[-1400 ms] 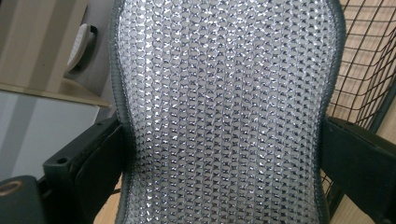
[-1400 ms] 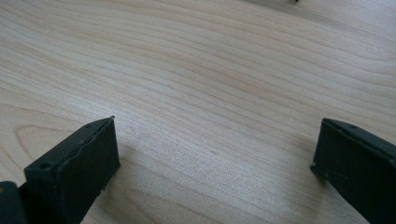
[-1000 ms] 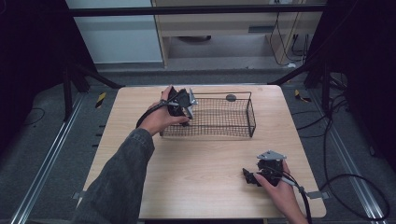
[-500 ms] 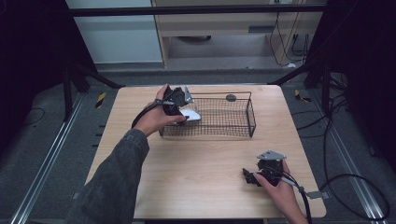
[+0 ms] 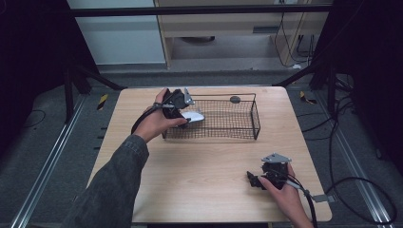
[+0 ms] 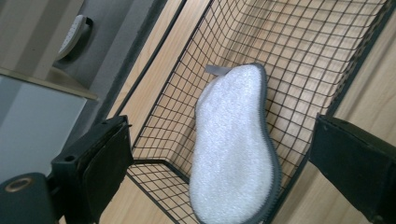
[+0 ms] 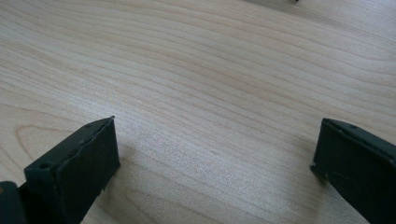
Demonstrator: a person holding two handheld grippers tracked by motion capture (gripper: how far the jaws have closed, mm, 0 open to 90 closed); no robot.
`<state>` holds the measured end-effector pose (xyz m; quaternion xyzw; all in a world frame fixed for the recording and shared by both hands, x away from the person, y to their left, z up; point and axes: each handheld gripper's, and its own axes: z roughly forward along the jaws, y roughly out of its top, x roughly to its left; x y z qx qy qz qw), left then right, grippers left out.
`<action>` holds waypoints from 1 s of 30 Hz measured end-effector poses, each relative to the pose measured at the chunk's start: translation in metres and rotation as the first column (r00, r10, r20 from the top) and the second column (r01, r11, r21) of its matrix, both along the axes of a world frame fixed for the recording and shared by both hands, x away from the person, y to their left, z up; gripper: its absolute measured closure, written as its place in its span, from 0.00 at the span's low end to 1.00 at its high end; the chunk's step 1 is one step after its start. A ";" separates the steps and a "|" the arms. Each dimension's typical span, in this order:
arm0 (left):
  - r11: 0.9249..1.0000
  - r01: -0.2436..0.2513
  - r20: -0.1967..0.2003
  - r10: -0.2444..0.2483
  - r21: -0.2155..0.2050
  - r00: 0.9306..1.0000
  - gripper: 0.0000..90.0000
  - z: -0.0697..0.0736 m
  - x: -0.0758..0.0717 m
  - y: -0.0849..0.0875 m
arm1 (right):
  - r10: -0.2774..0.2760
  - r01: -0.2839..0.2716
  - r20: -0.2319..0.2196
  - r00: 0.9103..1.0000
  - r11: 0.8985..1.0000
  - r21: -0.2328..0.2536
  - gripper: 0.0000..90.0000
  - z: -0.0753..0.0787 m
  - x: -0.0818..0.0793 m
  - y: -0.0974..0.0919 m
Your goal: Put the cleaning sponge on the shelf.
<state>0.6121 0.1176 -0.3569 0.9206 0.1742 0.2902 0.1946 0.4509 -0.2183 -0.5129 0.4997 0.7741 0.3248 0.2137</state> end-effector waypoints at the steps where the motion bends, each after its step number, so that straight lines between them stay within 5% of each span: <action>1: 1.000 -0.002 0.003 0.002 -0.005 1.000 0.06 0.000 -0.002 0.001 | 0.000 0.000 0.000 1.000 1.000 0.002 0.00 0.000 0.000 0.000; 23: 0.997 -0.051 -0.017 0.050 -0.054 0.999 0.10 0.002 -0.029 0.021 | 0.001 -0.001 0.002 1.000 1.000 0.000 0.00 0.000 0.000 0.000; 30: 0.995 -0.041 -0.042 0.037 -0.092 0.998 0.08 0.000 -0.048 0.025 | -0.001 0.001 0.001 1.000 1.000 0.006 0.00 0.000 -0.001 0.000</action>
